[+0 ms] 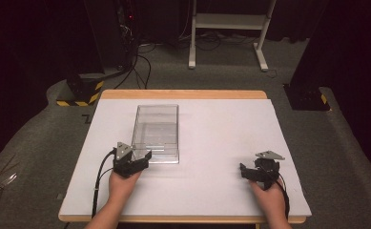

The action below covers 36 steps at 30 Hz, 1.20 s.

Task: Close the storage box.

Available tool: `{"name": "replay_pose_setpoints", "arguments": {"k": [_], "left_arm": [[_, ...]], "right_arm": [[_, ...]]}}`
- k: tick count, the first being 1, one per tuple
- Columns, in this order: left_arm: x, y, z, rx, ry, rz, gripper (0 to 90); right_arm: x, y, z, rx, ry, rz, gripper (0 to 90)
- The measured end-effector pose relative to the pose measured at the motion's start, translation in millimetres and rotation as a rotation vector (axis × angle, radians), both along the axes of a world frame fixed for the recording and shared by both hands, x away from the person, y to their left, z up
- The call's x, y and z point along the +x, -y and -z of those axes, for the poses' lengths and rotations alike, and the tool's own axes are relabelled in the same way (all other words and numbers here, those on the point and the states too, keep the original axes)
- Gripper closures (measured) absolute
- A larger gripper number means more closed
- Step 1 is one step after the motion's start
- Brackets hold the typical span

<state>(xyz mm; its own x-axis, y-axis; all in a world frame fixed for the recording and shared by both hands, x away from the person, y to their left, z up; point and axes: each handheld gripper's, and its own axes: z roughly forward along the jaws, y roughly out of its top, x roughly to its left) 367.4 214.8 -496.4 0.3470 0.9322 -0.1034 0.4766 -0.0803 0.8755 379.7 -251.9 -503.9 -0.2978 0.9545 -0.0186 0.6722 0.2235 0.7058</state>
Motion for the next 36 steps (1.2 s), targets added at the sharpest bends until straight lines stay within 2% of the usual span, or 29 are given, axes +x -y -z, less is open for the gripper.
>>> {"name": "replay_pose_setpoints", "arguments": {"k": [13, 16, 23, 36], "left_arm": [[0.3, -0.5, -0.7, -0.008, -0.008, 0.004, 25.9], [-0.2, -1.2, -1.6, -0.023, -0.008, 0.016, 24.6], [-4.3, -3.3, -4.5, -0.017, -0.017, 0.037, 20.8], [-16.1, -13.0, -8.1, -0.026, -0.038, 0.085, 20.7]], "right_arm": [[0.0, 0.0, 0.0, 0.000, 0.000, 0.000, 10.5], [-0.1, -0.1, 0.0, 0.001, -0.001, 0.001, 10.5], [0.0, 0.0, 0.0, 0.000, 0.000, 0.000, 10.5], [0.0, 0.0, 0.0, 0.000, 0.000, 0.000, 10.5]]}}
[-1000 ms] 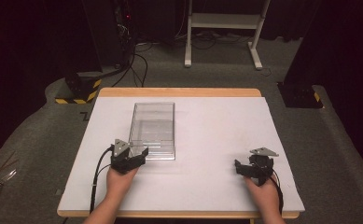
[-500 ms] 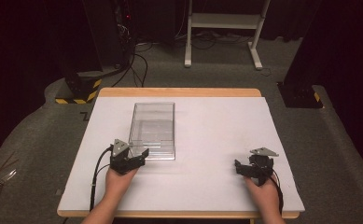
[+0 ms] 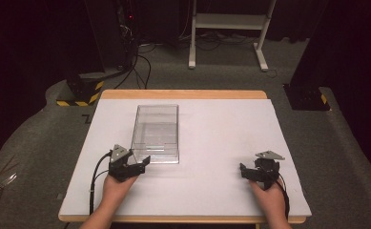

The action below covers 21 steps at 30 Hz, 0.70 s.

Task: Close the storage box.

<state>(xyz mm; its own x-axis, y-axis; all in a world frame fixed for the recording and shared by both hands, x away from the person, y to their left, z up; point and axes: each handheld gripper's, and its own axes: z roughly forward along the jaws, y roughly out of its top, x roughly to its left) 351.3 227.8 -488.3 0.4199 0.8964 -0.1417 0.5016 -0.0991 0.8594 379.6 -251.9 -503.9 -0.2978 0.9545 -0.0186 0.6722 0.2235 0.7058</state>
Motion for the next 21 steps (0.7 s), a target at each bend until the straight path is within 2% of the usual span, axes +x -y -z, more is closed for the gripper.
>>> {"name": "replay_pose_setpoints", "arguments": {"k": [5, 9, 14, 15, 19, 21], "left_arm": [[-9.4, -9.6, -1.1, -0.002, -0.011, 0.021, 20.7], [-18.7, -21.0, -0.6, 0.015, -0.019, 0.029, 20.7], [-28.4, -39.6, 2.3, 0.063, -0.020, 0.008, 20.7], [-31.3, -47.7, 3.1, 0.070, -0.023, -0.001, 20.7], [-33.9, -58.2, 2.9, 0.081, -0.027, -0.016, 20.3], [-34.4, -67.1, 1.6, 0.075, -0.045, -0.032, 18.7]], "right_arm": [[0.0, 0.0, 0.0, 0.000, 0.001, 0.000, 10.5], [0.0, 0.0, 0.0, 0.000, 0.000, 0.000, 10.5], [0.0, -0.1, 0.0, -0.001, 0.001, 0.000, 10.5], [0.0, -0.1, 0.0, -0.001, 0.001, 0.000, 10.5], [-0.1, -0.1, 0.0, 0.000, 0.000, 0.001, 10.5], [-0.1, -0.1, 0.0, 0.000, 0.000, 0.001, 10.5]]}}
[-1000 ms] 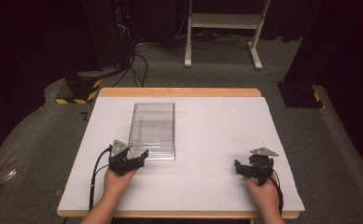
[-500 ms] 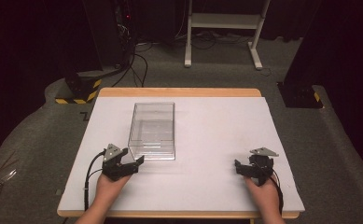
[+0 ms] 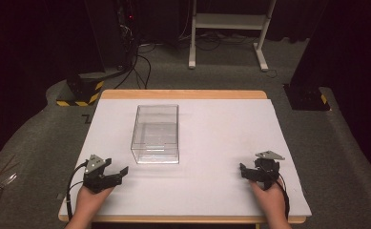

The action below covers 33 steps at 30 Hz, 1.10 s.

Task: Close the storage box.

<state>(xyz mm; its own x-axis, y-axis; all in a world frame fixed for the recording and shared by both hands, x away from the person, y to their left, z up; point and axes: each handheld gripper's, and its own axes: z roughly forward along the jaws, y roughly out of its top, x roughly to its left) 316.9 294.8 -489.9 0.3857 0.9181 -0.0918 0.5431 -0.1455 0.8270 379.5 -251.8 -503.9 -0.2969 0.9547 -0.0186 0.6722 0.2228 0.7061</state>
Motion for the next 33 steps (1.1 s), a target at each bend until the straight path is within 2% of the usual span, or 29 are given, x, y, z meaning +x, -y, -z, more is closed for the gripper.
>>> {"name": "replay_pose_setpoints", "arguments": {"k": [3, 5, 6, 7, 9, 11, 12, 13, 14, 15, 18, 20, 33], "left_arm": [[-0.3, -5.1, -0.1, 0.019, -0.004, -0.015, 17.9], [-0.2, -9.8, 1.3, 0.048, -0.011, -0.034, 16.5], [0.5, -14.7, 4.0, 0.087, -0.019, -0.053, 15.8], [0.5, -14.7, 4.0, 0.087, -0.019, -0.053, 15.6], [1.7, -18.3, 7.6, 0.121, -0.034, -0.069, 15.5], [2.9, -20.5, 12.1, 0.133, -0.050, -0.069, 15.2], [5.3, -20.7, 16.8, 0.146, -0.086, -0.063, 15.0], [5.3, -20.7, 16.8, 0.146, -0.086, -0.063, 15.0], [6.8, -19.0, 17.9, 0.158, -0.106, -0.067, 15.0], [7.3, -18.0, 17.9, 0.175, -0.102, -0.065, 14.2], [7.2, -17.6, 18.0, 0.176, -0.099, -0.056, 16.0], [8.0, -18.9, 18.4, 0.154, -0.108, -0.053, 16.7], [8.5, -19.9, 18.2, 0.154, -0.112, -0.048, 16.6]], "right_arm": [[0.0, 0.0, 0.0, 0.000, 0.000, -0.001, 10.5], [0.0, 0.1, 0.0, 0.000, 0.000, -0.001, 10.5], [-0.1, 0.0, 0.0, 0.002, -0.001, 0.001, 10.6], [-0.1, 0.0, 0.0, 0.002, -0.001, 0.001, 10.6], [-0.1, 0.1, -0.1, 0.002, -0.001, 0.001, 10.6], [-0.1, 0.0, -0.1, 0.002, -0.001, 0.001, 10.5], [-0.1, 0.0, 0.0, 0.002, -0.001, 0.001, 10.6], [-0.1, 0.0, 0.0, 0.002, -0.001, 0.001, 10.6], [-0.1, 0.0, 0.0, 0.002, -0.001, 0.001, 10.6], [-0.1, 0.0, 0.0, 0.001, 0.000, 0.001, 10.6], [0.0, 0.0, 0.0, 0.000, 0.001, 0.000, 10.5], [0.0, -0.1, 0.1, -0.001, 0.001, -0.001, 10.5], [-0.1, -0.4, 0.1, -0.003, 0.001, 0.000, 10.5]]}}
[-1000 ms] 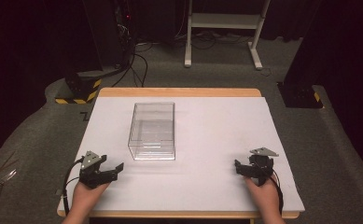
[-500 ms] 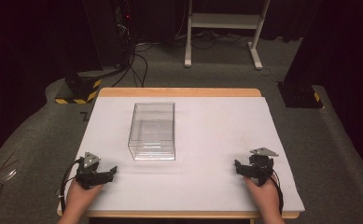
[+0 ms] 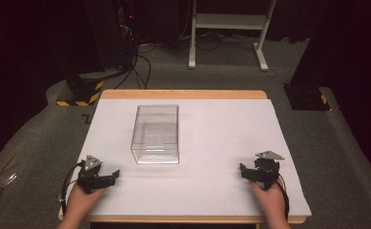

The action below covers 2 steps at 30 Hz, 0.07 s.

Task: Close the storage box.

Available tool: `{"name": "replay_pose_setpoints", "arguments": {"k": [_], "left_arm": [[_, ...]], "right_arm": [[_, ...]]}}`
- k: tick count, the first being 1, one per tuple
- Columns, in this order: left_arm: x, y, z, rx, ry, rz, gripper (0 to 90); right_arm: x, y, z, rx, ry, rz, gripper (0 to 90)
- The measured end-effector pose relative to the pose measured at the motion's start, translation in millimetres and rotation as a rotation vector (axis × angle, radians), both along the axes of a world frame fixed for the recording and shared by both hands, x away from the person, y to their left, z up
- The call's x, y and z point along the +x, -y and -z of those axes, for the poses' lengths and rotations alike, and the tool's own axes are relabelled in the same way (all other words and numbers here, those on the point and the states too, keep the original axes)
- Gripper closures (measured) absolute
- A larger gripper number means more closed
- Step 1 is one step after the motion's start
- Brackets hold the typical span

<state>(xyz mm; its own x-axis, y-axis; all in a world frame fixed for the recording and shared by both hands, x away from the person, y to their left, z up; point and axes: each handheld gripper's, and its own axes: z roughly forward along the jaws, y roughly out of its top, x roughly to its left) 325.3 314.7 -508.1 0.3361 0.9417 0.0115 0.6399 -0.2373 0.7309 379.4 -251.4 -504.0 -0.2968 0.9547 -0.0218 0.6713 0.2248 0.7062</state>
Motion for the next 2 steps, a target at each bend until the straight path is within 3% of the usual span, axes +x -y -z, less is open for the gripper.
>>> {"name": "replay_pose_setpoints", "arguments": {"k": [2], "left_arm": [[0.0, 0.1, 0.1, -0.003, 0.000, -0.001, 16.6]], "right_arm": [[-0.1, -0.1, 0.0, 0.001, 0.000, 0.001, 10.5]]}}
